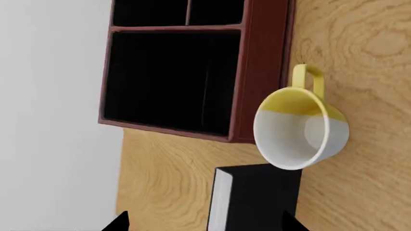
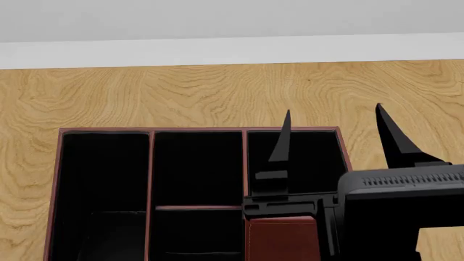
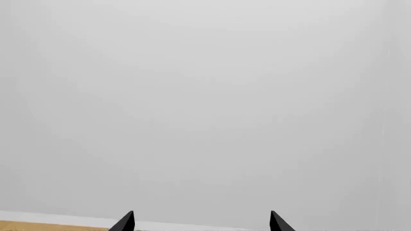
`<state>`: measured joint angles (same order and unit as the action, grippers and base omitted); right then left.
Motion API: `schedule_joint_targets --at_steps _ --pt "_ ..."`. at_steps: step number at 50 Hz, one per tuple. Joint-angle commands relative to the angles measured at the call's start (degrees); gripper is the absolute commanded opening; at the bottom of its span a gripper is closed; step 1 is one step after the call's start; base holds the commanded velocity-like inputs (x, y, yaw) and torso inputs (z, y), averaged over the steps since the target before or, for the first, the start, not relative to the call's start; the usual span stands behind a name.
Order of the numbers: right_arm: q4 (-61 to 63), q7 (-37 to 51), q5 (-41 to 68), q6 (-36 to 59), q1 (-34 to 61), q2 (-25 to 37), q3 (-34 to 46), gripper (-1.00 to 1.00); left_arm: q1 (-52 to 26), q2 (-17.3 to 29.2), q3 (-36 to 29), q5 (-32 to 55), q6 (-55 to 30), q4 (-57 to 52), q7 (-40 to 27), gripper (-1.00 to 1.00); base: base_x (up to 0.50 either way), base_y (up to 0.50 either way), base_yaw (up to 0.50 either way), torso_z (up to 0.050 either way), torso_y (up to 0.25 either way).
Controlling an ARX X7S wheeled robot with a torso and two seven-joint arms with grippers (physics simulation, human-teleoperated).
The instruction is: Pick up the book and place it in the back compartment of the caddy.
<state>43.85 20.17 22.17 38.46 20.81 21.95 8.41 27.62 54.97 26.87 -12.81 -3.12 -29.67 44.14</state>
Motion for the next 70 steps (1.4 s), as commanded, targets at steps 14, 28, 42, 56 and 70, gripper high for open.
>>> schedule_joint_targets --at_steps 14,28,42,56,70 --pt "-0.77 1.36 -0.15 2.48 1.94 0.47 0.77 1.00 -15.08 4.62 -12.17 3.19 -1.79 10.78 0.45 1.00 0.00 0.00 0.00 0.000 0.000" --pt "-0.47 2.26 -0.04 4.42 3.37 0.48 1.54 1.00 -21.00 3.79 -18.76 2.66 1.45 16.53 -0.35 1.00 0.00 0.00 0.00 0.000 0.000" --pt "2.64 3.92 0.70 7.60 3.78 1.30 0.80 1.00 -27.62 2.14 -25.10 2.68 4.50 20.76 0.86 1.00 0.00 0.00 0.00 0.000 0.000" --pt "3.98 5.42 1.08 10.68 5.72 1.29 1.18 1.00 -26.64 1.04 -27.13 1.86 9.10 26.67 -0.76 1.00 0.00 0.00 0.00 0.000 0.000" --pt "4.89 6.68 1.46 12.54 6.19 1.26 1.24 1.00 -27.21 -0.34 -28.67 1.24 11.79 31.60 -2.19 1.00 0.00 0.00 0.00 0.000 0.000"
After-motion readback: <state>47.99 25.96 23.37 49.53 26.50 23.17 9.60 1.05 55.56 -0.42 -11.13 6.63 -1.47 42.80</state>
